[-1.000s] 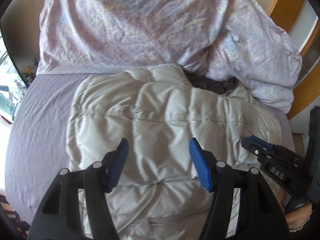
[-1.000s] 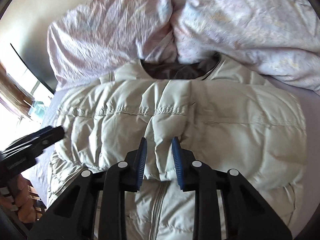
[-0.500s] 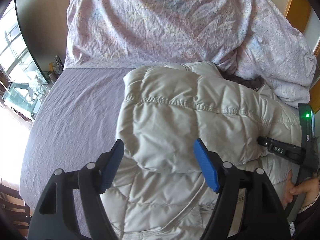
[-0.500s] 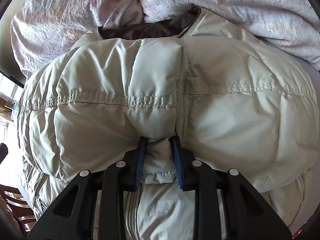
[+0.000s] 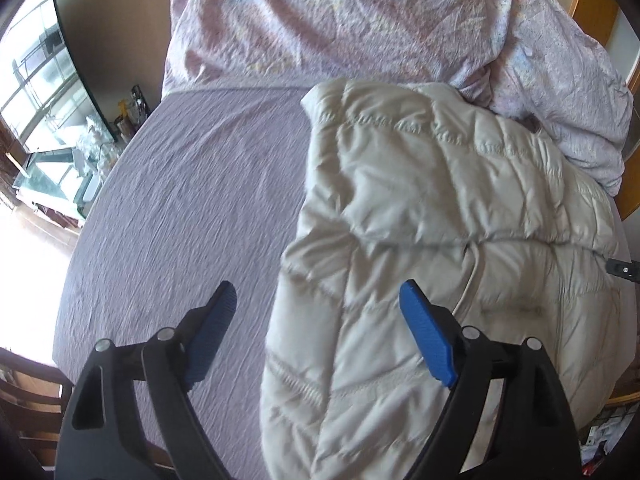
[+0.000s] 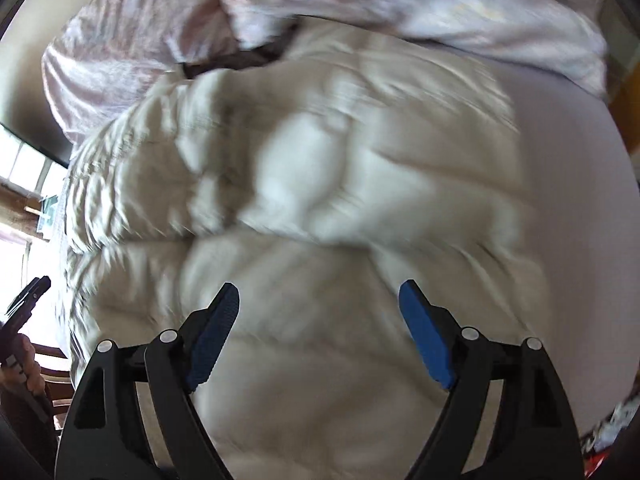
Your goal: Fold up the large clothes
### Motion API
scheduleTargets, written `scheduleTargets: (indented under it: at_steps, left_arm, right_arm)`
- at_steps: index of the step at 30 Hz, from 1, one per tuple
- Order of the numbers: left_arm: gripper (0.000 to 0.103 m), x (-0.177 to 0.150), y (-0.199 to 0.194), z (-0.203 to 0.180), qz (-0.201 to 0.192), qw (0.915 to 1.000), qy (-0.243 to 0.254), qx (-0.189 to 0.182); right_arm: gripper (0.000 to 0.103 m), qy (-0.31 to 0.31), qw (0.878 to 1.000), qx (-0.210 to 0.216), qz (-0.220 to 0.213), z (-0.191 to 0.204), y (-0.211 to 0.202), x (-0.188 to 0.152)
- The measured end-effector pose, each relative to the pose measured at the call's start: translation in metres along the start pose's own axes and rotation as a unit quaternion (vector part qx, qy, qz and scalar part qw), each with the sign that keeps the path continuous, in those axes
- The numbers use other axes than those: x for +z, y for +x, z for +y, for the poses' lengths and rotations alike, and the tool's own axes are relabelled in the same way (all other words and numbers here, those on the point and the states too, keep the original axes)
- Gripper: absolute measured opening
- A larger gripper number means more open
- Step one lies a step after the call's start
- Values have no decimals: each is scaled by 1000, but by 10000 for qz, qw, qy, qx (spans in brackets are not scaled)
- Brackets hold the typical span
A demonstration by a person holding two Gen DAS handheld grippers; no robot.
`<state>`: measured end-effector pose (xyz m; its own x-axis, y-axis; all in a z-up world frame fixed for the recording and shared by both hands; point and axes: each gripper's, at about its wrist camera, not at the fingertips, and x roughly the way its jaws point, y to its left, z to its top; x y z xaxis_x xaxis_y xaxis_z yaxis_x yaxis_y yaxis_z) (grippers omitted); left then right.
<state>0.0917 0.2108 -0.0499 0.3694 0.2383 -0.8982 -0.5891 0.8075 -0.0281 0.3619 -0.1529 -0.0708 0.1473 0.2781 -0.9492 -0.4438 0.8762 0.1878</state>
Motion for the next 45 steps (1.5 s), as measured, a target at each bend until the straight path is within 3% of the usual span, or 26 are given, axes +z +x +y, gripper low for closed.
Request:
scheduleTargets:
  at_steps: [5, 10, 14, 18, 25, 30, 39, 44, 45]
  left_arm:
    - [84, -32, 5, 29, 289, 9992, -272, -57]
    - [83, -58, 9, 50, 523, 9960, -615, -374]
    - [81, -71, 8, 58, 593, 9926, -812, -681]
    - [74, -82, 10, 60, 713, 9896, -902, -861]
    - [59, -100, 13, 53, 878, 9879, -845, -961]
    - [55, -109, 10, 44, 929, 9876, -760, -1008]
    - [46, -127, 3, 25, 992, 9839, -770, -1270]
    - [26, -127, -4, 26, 924, 9839, -835, -1280]
    - [21, -126, -6, 27, 885, 9843, -852, -1266]
  right_arm:
    - [84, 617, 9980, 37, 109, -69, -18, -43]
    - [84, 1180, 9924, 178, 305, -122, -25, -83]
    - [84, 1494, 9855, 615, 516, -148, -21, -109]
    - [82, 1604, 9808, 874, 687, -155, -15, -127]
    - [63, 1578, 9715, 1512, 915, -161, -11, -143]
    - [62, 1328, 9663, 1901, 1115, -152, -10, -153]
    - [62, 1512, 9523, 2449, 1017, -142, -1, -158]
    - [20, 1284, 9583, 2382, 920, -138, -4, -156]
    - [19, 1229, 9597, 2370, 876, -138, -6, -156]
